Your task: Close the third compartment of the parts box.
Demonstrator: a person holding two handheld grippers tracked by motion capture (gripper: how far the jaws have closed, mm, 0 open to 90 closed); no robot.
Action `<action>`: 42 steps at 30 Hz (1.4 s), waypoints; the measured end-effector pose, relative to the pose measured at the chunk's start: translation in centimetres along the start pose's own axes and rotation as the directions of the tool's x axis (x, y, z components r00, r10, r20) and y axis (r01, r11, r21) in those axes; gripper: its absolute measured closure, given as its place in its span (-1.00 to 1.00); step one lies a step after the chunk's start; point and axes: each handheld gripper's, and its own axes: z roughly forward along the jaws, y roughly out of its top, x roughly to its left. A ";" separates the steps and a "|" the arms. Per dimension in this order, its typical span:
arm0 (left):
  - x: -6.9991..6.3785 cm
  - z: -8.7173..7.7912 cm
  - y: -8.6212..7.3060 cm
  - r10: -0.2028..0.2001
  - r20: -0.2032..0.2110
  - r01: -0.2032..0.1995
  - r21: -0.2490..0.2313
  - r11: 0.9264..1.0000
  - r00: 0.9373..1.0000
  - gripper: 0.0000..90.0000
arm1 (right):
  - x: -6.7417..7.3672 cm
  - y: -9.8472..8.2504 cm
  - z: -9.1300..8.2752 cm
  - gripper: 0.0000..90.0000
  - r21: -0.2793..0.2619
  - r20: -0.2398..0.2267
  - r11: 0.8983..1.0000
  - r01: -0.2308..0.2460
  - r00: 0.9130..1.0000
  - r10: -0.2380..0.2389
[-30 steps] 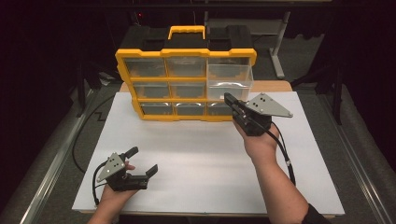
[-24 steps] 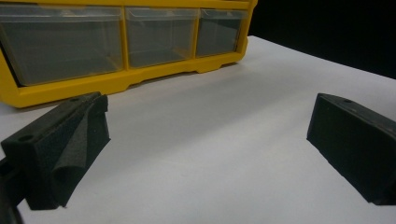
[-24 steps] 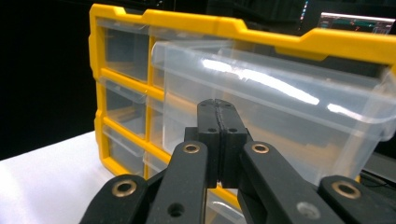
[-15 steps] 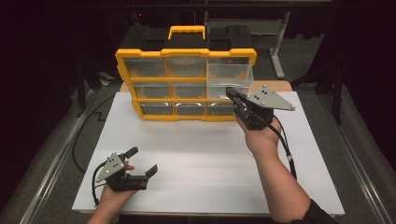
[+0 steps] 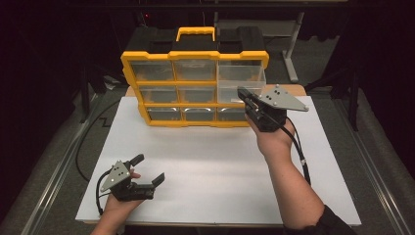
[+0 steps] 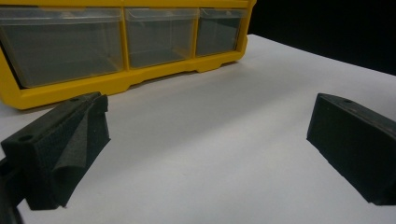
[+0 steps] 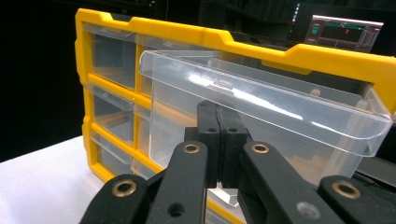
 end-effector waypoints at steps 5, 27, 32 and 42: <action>0.0 0.0 0.0 0.003 0.002 -0.003 0.000 1.000 1.000 -1.00 | -0.2 0.2 0.3 1.00 0.002 0.007 1.000 -0.002 1.000 0.002; 0.0 0.0 0.0 0.007 0.002 -0.007 0.004 1.000 1.000 -1.00 | -1.2 0.2 2.3 1.00 0.028 0.040 1.000 -0.005 0.999 0.004; 0.0 0.0 0.0 0.007 0.001 -0.007 0.002 1.000 1.000 -1.00 | -1.4 0.2 2.6 1.00 0.033 0.045 0.999 0.001 0.999 -0.003; 0.0 0.0 0.0 0.008 0.001 -0.008 0.002 1.000 1.000 -1.00 | -1.8 0.4 3.4 1.00 0.044 0.061 0.999 0.002 0.998 -0.005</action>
